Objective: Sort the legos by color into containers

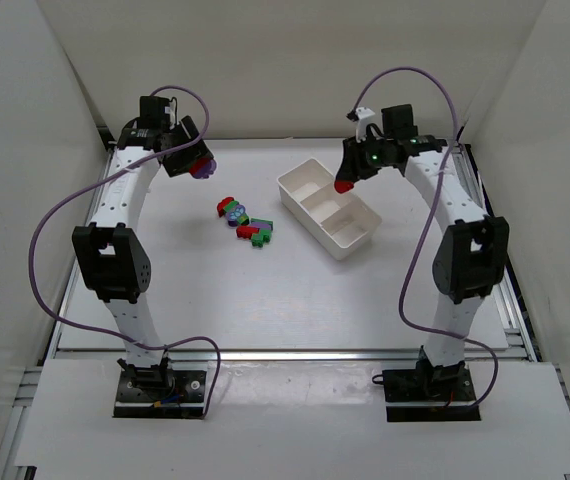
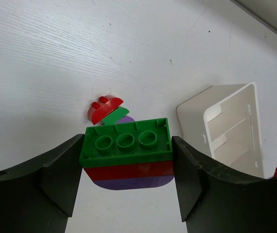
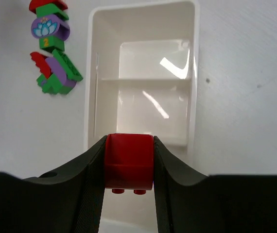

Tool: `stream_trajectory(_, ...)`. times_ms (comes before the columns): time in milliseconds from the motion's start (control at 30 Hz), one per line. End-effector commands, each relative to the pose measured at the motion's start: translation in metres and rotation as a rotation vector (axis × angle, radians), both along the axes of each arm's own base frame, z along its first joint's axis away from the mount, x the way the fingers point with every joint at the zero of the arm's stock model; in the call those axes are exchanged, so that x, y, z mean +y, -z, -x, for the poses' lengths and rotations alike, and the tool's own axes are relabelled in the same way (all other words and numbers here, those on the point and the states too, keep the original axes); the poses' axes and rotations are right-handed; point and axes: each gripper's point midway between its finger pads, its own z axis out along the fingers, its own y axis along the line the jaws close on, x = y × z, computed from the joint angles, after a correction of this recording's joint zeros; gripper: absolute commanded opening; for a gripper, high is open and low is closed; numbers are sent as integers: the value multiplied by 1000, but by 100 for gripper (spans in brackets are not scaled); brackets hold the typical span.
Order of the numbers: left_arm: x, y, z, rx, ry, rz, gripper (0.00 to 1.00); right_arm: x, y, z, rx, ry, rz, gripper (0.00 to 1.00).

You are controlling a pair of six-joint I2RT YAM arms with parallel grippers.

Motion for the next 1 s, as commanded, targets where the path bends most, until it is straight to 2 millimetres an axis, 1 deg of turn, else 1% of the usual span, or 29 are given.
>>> stream_trajectory(0,8,-37,-3,-101,-11,-35,10,33,-14,-37,-119,15,-10,0)
stream_trajectory(33,8,-42,-5,-113,-7,-37,10,41,-1,-46,-106,14,-11,0)
stream_trajectory(67,8,-41,-6,-113,-5,-39,10,51,-9,-54,-140,17,-15,0)
stream_trajectory(100,9,-41,-6,-113,-7,-40,10,55,4,-64,-135,30,-5,0)
stream_trajectory(133,9,-41,-6,-113,-6,-41,10,61,-3,-73,-160,43,-21,0)
stream_trajectory(200,10,-40,-3,-109,-10,-45,10,61,3,-86,-168,84,-10,0)
stream_trajectory(233,12,-38,-3,-105,-12,-52,10,64,12,-92,-158,88,-2,0)
stream_trajectory(267,13,-40,-1,-109,-13,-55,10,58,16,-98,-165,116,17,0)
stream_trajectory(333,14,-36,2,-98,-15,-56,10,60,27,-103,-162,116,18,0)
stream_trajectory(400,16,-36,3,-97,-13,-58,10,61,32,-105,-157,110,15,0)
stream_trajectory(433,17,-34,3,-94,-17,-58,10,62,40,-106,-145,102,16,0)
stream_trajectory(467,16,-34,4,-92,-16,-56,10,65,41,-106,-143,97,14,3)
stream_trajectory(500,16,-32,4,-89,-14,-53,10,67,43,-105,-139,87,11,19)
stream_trajectory(533,16,-31,4,-86,-11,-49,10,70,49,-104,-131,72,17,30)
stream_trajectory(600,15,-29,4,-80,-10,-41,10,74,54,-102,-119,61,18,52)
stream_trajectory(700,12,-28,3,-75,-4,-25,10,78,55,-100,-121,50,19,63)
stream_trajectory(733,12,-25,2,-68,-4,-18,10,80,54,-99,-118,43,12,68)
stream_trajectory(800,10,-24,1,-62,1,-3,10,84,50,-95,-122,27,1,75)
stream_trajectory(833,8,-24,0,-62,-2,10,10,85,43,-93,-131,19,-7,77)
stream_trajectory(867,7,-22,0,-56,3,20,10,86,44,-91,-125,10,-13,77)
stream_trajectory(967,2,-26,-1,-60,8,85,10,95,15,-79,-140,-38,-84,77)
